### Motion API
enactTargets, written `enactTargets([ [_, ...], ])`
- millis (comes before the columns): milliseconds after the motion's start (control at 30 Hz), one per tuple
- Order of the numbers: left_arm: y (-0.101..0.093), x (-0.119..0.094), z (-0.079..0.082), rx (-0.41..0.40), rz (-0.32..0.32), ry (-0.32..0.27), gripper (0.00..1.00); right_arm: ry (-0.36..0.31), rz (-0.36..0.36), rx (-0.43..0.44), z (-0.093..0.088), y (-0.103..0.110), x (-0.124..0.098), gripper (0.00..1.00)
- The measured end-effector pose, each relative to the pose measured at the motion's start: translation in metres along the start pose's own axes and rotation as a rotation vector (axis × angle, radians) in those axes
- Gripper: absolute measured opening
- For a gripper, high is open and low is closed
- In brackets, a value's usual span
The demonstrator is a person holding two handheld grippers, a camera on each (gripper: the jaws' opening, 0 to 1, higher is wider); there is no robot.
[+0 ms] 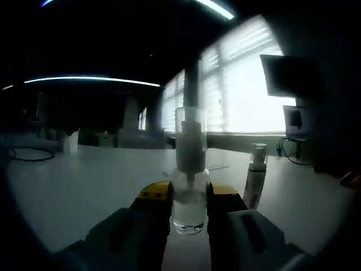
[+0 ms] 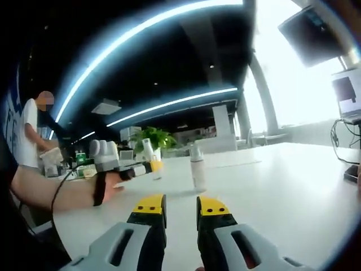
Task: Clamp pump bottle remove cover press pump head put on cover
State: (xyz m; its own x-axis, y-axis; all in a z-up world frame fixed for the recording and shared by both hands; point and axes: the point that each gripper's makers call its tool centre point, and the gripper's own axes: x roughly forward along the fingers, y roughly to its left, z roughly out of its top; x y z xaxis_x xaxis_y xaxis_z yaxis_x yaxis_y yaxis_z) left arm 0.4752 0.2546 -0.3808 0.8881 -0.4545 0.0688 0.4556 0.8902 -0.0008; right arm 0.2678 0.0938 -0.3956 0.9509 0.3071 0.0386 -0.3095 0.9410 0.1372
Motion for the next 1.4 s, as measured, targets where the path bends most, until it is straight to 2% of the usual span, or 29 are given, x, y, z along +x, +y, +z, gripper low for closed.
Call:
enactTargets([
  [100,-0.004,0.003,-0.001,0.04,0.021,-0.002,0.15,0.0,-0.002,-0.001,0.0,0.0,0.0,0.14],
  [233,-0.002,0.012,-0.01,0.031,0.021,0.013,0.15,0.001,-0.002,-0.006,-0.001,0.0,0.0,0.14],
  [267,-0.004,0.013,-0.008,0.085,0.011,0.011,0.15,0.001,-0.003,-0.007,-0.001,0.0,0.0,0.14],
  [333,-0.009,0.012,-0.01,0.03,0.003,0.018,0.15,0.001,-0.005,-0.01,-0.001,0.0,0.001,0.14],
  [533,-0.009,0.019,-0.022,0.06,-0.012,0.052,0.15,-0.002,-0.006,-0.012,-0.001,-0.001,0.001,0.14],
  [633,-0.015,0.015,-0.019,0.07,-0.011,0.059,0.15,-0.003,-0.005,-0.013,-0.001,-0.001,0.0,0.14],
  [800,-0.014,0.017,-0.023,0.065,-0.011,0.068,0.15,-0.007,-0.004,-0.021,-0.001,0.0,0.0,0.14],
  [1000,-0.015,0.024,-0.035,0.106,-0.029,0.122,0.15,-0.011,-0.004,-0.021,0.0,0.0,0.0,0.14],
  [1300,-0.022,0.02,-0.032,0.105,-0.045,0.118,0.16,-0.011,0.003,-0.028,0.0,0.001,0.0,0.15],
  [1400,-0.014,0.023,-0.029,0.074,-0.038,0.099,0.17,-0.007,0.005,-0.032,0.0,0.001,0.0,0.15],
])
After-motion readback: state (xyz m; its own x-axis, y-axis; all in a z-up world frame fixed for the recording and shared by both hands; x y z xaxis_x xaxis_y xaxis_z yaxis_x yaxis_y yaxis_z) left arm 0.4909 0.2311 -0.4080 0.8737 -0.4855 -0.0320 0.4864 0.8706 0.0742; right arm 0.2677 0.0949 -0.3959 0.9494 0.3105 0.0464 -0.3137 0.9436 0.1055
